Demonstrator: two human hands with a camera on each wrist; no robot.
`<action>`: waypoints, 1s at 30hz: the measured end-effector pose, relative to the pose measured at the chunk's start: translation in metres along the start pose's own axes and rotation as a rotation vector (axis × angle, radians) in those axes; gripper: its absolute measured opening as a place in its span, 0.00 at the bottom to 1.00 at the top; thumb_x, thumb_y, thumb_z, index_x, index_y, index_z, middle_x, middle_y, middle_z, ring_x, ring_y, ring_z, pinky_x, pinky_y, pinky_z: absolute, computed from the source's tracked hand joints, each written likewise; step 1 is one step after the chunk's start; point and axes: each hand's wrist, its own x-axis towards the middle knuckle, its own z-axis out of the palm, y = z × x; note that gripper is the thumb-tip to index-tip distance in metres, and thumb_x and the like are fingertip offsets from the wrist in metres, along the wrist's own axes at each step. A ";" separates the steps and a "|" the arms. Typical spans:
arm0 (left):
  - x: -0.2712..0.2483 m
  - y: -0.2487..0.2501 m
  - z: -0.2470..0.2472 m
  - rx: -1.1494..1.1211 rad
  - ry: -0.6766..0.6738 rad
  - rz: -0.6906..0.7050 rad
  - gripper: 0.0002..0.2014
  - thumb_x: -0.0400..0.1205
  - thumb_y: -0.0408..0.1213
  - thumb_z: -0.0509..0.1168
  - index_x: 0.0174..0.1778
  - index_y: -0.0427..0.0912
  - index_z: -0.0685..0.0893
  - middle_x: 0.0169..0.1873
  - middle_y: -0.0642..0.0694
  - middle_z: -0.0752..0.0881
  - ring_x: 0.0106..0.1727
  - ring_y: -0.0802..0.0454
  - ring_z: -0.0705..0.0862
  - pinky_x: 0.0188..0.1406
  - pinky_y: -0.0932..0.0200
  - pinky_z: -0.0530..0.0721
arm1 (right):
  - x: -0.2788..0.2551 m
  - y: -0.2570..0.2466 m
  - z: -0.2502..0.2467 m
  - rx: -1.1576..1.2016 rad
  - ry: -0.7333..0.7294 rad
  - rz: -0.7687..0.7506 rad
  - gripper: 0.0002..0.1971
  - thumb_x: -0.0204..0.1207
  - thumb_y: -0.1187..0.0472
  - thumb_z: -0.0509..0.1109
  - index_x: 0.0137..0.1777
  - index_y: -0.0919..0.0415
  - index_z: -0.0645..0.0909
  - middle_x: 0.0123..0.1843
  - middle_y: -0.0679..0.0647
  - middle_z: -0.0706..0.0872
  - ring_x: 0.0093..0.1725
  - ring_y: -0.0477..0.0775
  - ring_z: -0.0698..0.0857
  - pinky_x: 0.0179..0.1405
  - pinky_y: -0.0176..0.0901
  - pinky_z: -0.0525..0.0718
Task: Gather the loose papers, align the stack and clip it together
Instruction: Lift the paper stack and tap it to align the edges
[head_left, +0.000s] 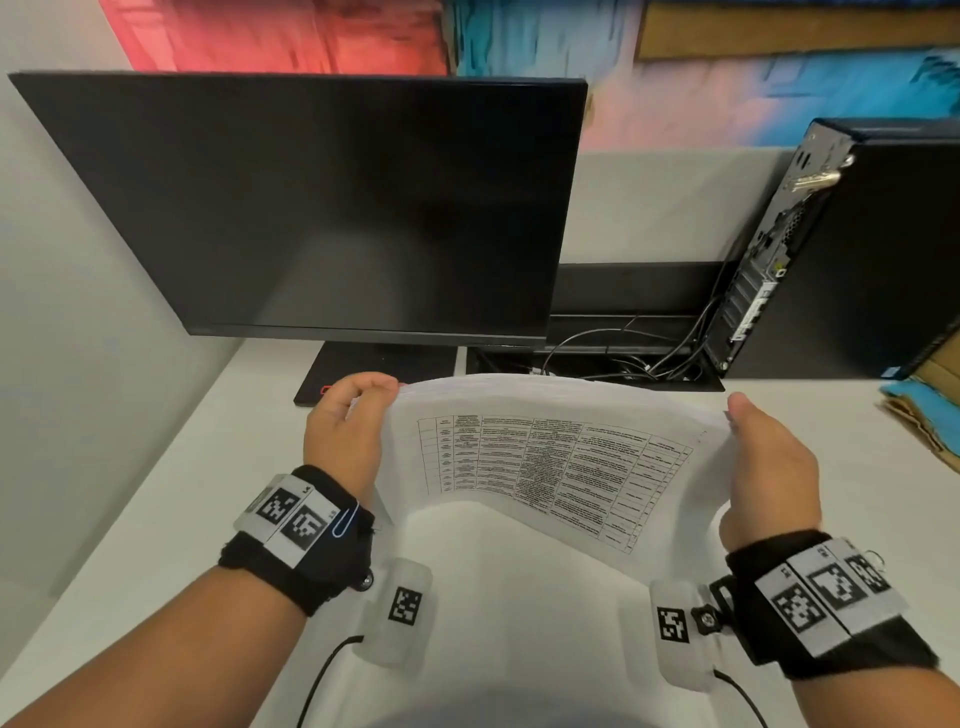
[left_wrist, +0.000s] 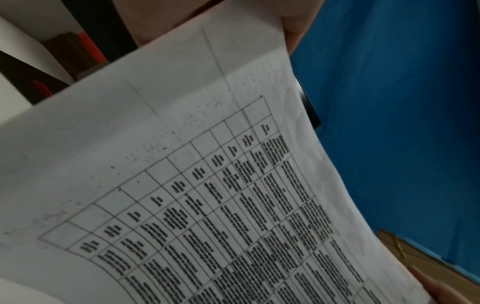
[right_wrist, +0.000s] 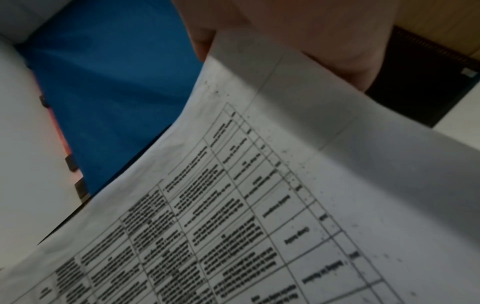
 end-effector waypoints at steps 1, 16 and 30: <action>0.001 0.001 0.001 0.008 -0.003 -0.002 0.09 0.77 0.38 0.63 0.33 0.53 0.83 0.39 0.50 0.87 0.44 0.48 0.84 0.44 0.52 0.81 | 0.003 0.001 0.001 -0.026 0.018 0.006 0.19 0.80 0.55 0.62 0.58 0.73 0.79 0.36 0.51 0.77 0.42 0.59 0.83 0.44 0.45 0.80; -0.019 -0.003 0.005 0.008 -0.080 0.093 0.13 0.69 0.34 0.76 0.36 0.56 0.80 0.38 0.55 0.86 0.42 0.57 0.86 0.39 0.57 0.85 | -0.020 0.017 -0.006 -0.001 -0.130 -0.274 0.11 0.63 0.69 0.78 0.35 0.52 0.85 0.33 0.41 0.91 0.35 0.37 0.88 0.37 0.28 0.85; -0.007 -0.021 -0.016 0.073 -0.153 0.016 0.18 0.58 0.38 0.82 0.42 0.44 0.86 0.43 0.40 0.90 0.47 0.39 0.88 0.50 0.39 0.86 | -0.010 0.026 -0.016 -0.062 -0.204 -0.167 0.12 0.62 0.73 0.78 0.38 0.55 0.85 0.33 0.47 0.91 0.34 0.40 0.88 0.32 0.28 0.85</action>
